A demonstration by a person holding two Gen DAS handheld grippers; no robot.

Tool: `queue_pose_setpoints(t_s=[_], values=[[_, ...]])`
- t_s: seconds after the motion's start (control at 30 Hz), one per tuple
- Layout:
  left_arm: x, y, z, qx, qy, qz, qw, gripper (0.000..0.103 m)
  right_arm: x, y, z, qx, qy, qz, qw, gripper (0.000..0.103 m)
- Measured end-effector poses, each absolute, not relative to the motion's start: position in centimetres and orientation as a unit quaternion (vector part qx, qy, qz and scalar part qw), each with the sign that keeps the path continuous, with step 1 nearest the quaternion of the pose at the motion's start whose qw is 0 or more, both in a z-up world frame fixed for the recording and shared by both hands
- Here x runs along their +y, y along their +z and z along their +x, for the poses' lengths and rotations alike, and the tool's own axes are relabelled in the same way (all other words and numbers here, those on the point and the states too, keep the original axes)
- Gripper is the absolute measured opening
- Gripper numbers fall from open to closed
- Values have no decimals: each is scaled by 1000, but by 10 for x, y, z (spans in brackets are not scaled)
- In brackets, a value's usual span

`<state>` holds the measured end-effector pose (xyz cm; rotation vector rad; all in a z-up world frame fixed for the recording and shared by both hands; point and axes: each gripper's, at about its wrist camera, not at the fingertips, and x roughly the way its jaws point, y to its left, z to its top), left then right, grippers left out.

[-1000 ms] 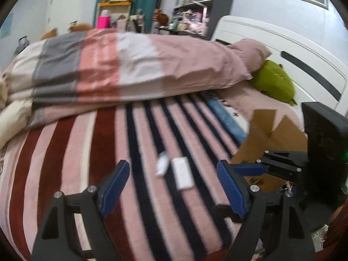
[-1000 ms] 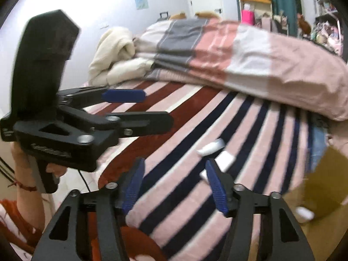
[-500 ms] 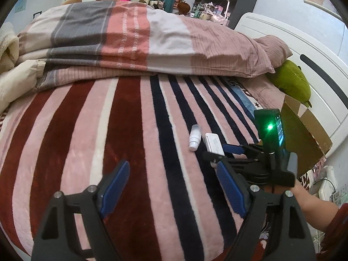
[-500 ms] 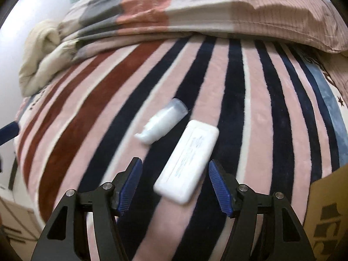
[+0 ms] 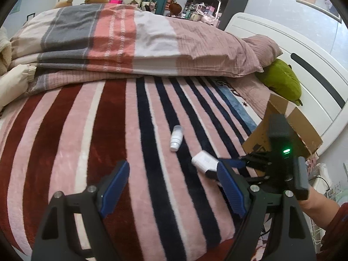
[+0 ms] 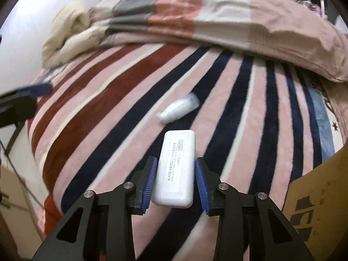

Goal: Organize rigid objects
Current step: 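Reach the right gripper to the white USB stick and grasp it, then carry the USB stick into the cardboard box and release it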

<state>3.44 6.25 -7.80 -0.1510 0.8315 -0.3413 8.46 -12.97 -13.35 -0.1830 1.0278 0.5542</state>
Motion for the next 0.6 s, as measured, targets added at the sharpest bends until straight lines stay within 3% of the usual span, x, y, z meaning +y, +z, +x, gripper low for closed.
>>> queue_pose_setpoints(t_s=[0.2, 0.33, 0.6], values=[[61, -78, 28, 407, -157, -68, 897, 80, -132, -163, 87, 516, 230, -98, 819, 38], [62, -77, 25, 410, -157, -67, 896, 80, -129, -164, 83, 494, 230, -106, 832, 31], [46, -50, 22, 388, -197, -77, 897, 80, -128, -88, 50, 411, 297, -90, 857, 31]])
